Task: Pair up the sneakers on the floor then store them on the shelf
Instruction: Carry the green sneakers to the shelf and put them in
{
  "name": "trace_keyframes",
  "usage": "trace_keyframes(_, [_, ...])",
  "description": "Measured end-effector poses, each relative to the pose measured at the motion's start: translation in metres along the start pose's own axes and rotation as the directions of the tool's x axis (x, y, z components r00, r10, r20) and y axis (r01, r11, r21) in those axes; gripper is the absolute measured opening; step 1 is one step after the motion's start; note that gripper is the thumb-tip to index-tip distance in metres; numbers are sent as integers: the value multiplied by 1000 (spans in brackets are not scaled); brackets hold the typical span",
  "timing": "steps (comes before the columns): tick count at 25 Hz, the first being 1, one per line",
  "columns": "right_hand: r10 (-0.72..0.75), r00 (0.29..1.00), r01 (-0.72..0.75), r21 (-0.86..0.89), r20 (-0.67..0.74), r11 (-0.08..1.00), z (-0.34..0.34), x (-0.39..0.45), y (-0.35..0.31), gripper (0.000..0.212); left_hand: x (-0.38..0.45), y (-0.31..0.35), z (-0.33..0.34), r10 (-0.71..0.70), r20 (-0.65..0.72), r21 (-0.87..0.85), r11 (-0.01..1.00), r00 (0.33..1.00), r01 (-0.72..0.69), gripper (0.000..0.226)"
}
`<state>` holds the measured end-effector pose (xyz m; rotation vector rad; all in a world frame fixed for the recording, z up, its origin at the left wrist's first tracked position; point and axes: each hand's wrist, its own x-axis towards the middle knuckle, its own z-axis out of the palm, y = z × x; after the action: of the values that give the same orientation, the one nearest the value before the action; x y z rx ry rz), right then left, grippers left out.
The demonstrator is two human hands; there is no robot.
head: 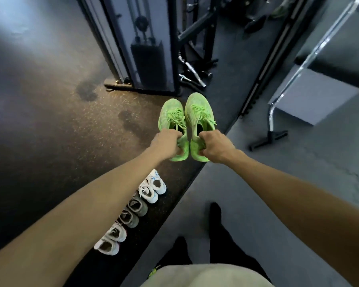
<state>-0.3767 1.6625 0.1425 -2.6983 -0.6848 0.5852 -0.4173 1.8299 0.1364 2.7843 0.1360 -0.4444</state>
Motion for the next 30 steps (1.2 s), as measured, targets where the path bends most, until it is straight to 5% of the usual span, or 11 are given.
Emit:
trace_keyframes(4, [215,977,-213,89,-16,973,23,-78,45,17,-14,60,41,175,126,29,983,976,-180,10])
trace_keyframes(8, [420,907,-411,183,-11,893,45,-164,102,13,-29,141,94,327,250,44,937,912,-348,26])
trace_keyframes(14, [663,748,-627,325,0,708,67,-282,205,12,-47,287,175,474,425,97,823,771,-560,21])
trace_keyframes(24, [831,552,-722,457,-71,520,43,-459,412,9,-83,556,262,608,461,129,675,646,-726,28])
trace_keyframes(30, [850,515,-722,480,-109,499,2,-497,529,8,-50,686,298,653,426,129,641,626,-757,36])
